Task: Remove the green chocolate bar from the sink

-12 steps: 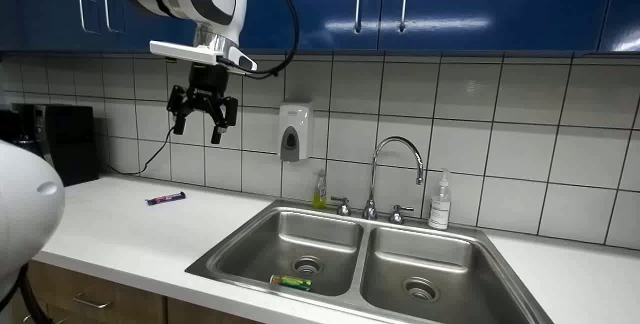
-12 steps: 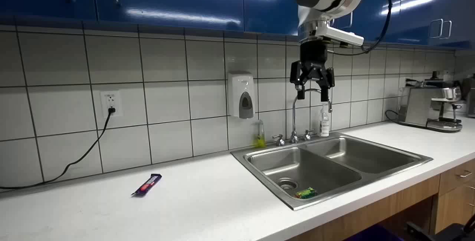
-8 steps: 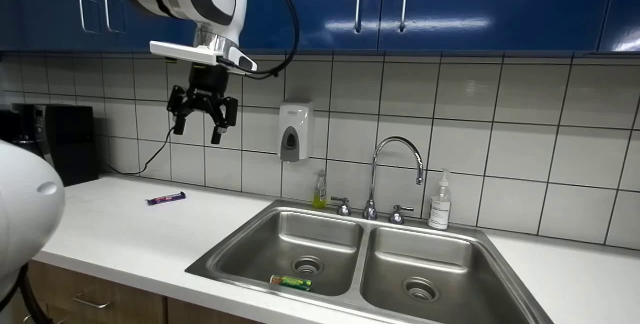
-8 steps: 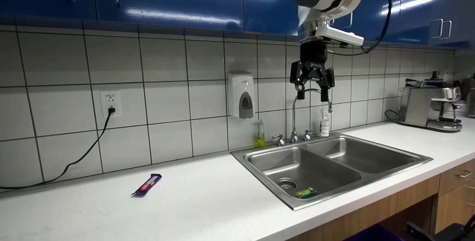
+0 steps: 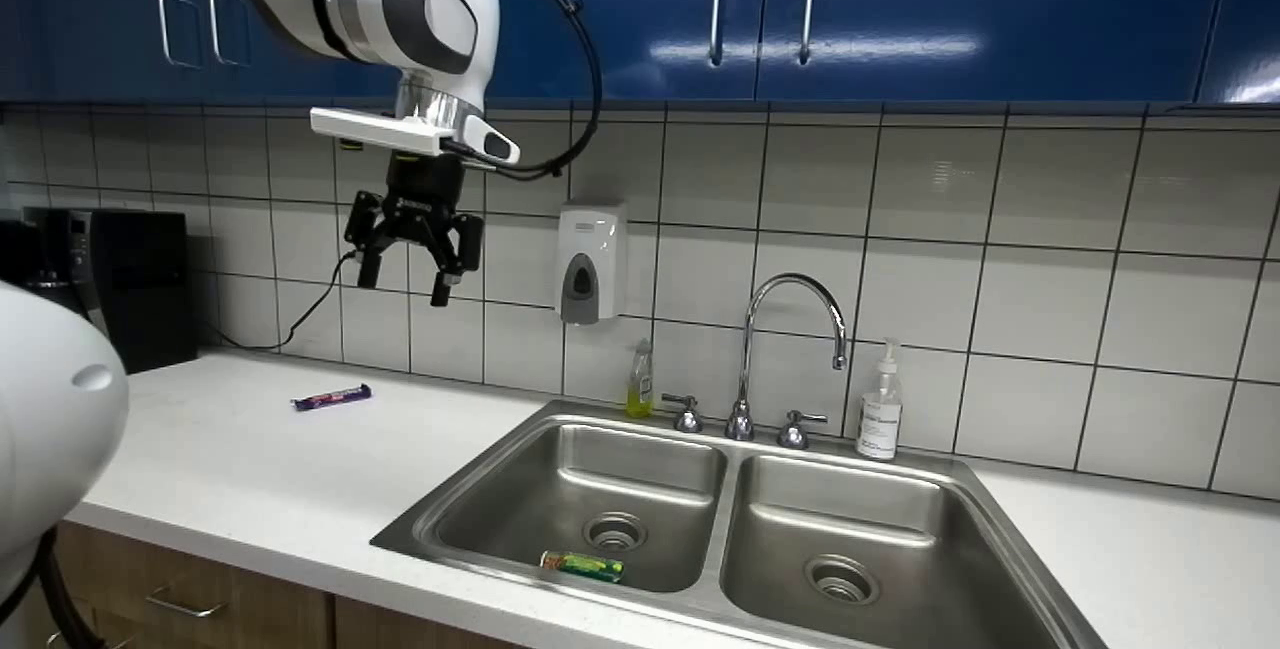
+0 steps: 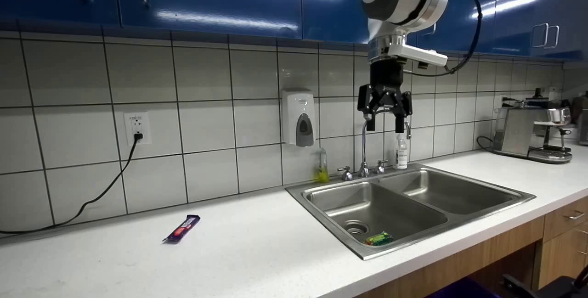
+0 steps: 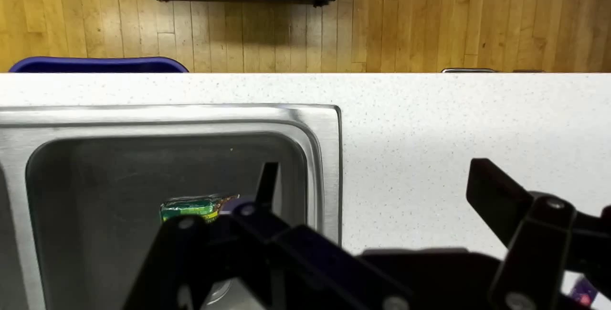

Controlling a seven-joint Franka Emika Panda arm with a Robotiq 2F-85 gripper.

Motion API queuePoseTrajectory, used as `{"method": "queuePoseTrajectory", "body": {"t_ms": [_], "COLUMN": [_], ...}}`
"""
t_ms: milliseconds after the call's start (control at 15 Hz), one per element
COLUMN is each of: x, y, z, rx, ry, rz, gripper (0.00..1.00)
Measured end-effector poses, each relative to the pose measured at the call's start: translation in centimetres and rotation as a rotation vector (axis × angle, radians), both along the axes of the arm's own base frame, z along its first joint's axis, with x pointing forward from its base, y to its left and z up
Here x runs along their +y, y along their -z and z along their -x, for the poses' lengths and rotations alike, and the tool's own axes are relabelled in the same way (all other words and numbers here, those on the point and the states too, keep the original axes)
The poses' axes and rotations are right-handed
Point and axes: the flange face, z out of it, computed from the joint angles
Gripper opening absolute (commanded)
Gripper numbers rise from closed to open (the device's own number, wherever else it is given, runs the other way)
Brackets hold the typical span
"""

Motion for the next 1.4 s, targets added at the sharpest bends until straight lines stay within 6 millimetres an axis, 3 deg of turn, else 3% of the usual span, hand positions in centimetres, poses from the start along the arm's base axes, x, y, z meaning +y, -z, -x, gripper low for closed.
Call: {"method": "queuePoseTrajectory", "body": {"t_ms": [733, 1400], "x": [-2.9, -7.0], "y": [12.2, 21.8], "z": [-5.0, -11.9], "rx": [-0.024, -0.037], "ry": [0.089, 0.172], "rz": [0.035, 0.074], "gripper": [1.00, 1.00]}}
